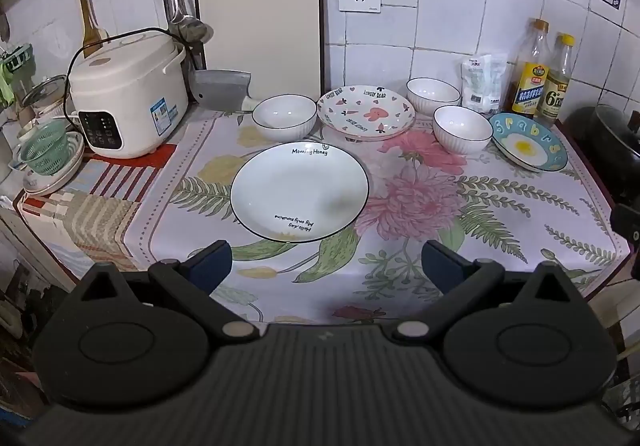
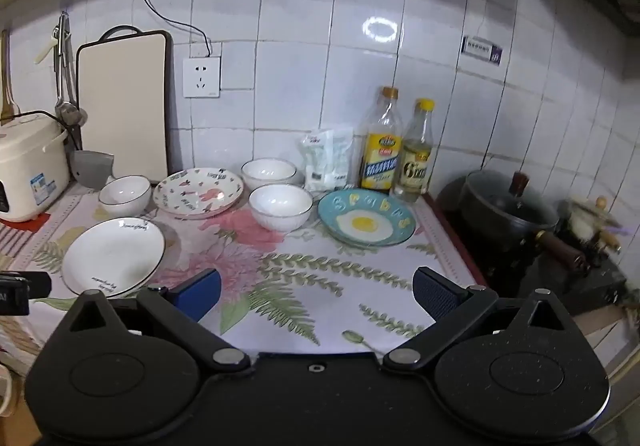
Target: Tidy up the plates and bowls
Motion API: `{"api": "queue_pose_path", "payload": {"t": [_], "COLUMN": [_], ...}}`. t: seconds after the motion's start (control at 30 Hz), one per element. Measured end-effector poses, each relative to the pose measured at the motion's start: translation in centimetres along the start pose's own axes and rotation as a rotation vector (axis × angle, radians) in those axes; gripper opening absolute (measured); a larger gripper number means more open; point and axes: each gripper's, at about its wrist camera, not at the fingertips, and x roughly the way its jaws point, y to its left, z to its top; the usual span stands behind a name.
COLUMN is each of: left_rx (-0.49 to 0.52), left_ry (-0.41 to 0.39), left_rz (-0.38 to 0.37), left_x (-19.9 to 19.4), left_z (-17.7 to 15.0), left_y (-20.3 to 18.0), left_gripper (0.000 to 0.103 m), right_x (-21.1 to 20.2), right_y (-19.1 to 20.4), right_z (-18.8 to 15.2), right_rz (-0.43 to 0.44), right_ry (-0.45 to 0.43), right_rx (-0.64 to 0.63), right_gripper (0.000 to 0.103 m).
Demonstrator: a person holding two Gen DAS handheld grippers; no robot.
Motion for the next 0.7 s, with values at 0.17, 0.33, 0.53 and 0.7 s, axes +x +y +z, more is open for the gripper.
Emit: {"api": "queue_pose_path", "payload": {"t": [0.17, 0.33, 0.53, 0.7], "left_rx": [-0.017, 0.006, 0.02, 0.023], "left_ry": [-0.026, -0.06, -0.065, -0.064], "left_rz": [-0.016, 0.0, -0.009, -0.008], "left_x": [-0.5, -1.4, -1.5, -1.4], "left_z": [-0.2, -0.1, -0.1, -0.3], "left_y": [0.2, -0.2, -0.3, -0.4], "left_gripper": [0.103, 0.103, 0.103, 0.103], "right_x": [-0.1, -0.2, -0.2, -0.3], "right_y": [0.1, 0.2, 0.4, 0.2], "right_z": [-0.1, -0.1, -0.2, -0.5], "right_rz": [-0.003, -0.002, -0.002, -0.008], "right_ry": [-0.012, -0.015, -0.015, -0.028], "right_rx": [0.001, 0.006, 0.012, 0.01], "right_gripper": [0.103, 0.103, 0.103, 0.103]}}
